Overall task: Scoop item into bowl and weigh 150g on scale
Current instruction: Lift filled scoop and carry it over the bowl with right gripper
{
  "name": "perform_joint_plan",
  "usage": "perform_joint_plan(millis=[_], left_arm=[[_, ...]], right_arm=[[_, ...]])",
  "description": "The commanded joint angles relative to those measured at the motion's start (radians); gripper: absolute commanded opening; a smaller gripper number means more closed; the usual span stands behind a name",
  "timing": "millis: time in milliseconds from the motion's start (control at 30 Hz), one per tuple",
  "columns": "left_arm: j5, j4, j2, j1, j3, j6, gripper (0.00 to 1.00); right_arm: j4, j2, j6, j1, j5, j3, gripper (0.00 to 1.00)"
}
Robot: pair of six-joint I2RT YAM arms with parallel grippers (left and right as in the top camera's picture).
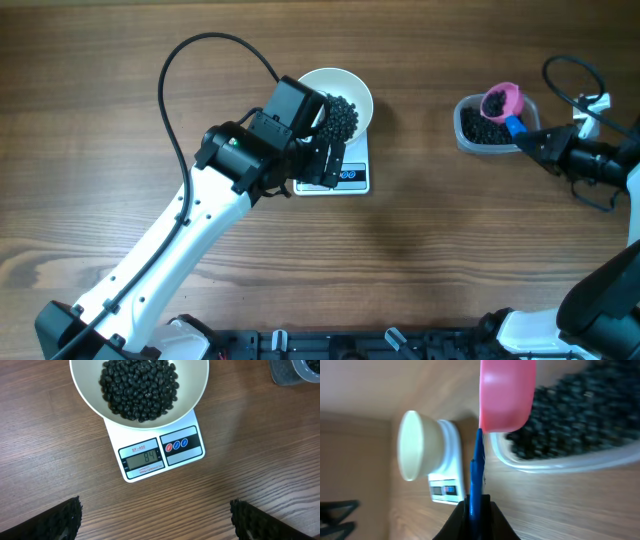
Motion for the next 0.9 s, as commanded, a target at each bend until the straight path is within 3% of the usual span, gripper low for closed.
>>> perform_joint_plan(millis=[0, 333, 600, 700, 867], left_arm=[[-0.010, 0.000, -0.014, -0.003, 0.016, 0.013, 1.00], [-0.010, 0.000, -0.013, -0.003, 0.016, 0.013, 1.00], [-0.009, 0.000, -0.014, -0.003, 0.016, 0.013, 1.00], [-0.010, 0.000, -0.014, -0.003, 0.016, 0.013, 1.00], [-0.010, 0.000, -0.014, -0.003, 0.016, 0.013, 1.00]], right_arm=[[0.009, 0.013, 0.004, -0.004, -0.253, -0.002, 0.04], [0.155, 0.013, 0.223, 0.065, -0.421, -0.002, 0.04], [0.593, 0.013, 0.569, 0.367, -0.426, -0.002, 0.04], [0.685, 0.013, 0.582, 0.472, -0.406, -0.002, 0.04], [0.681, 0.013, 0.526, 0.595, -0.185, -0.002, 0.04]])
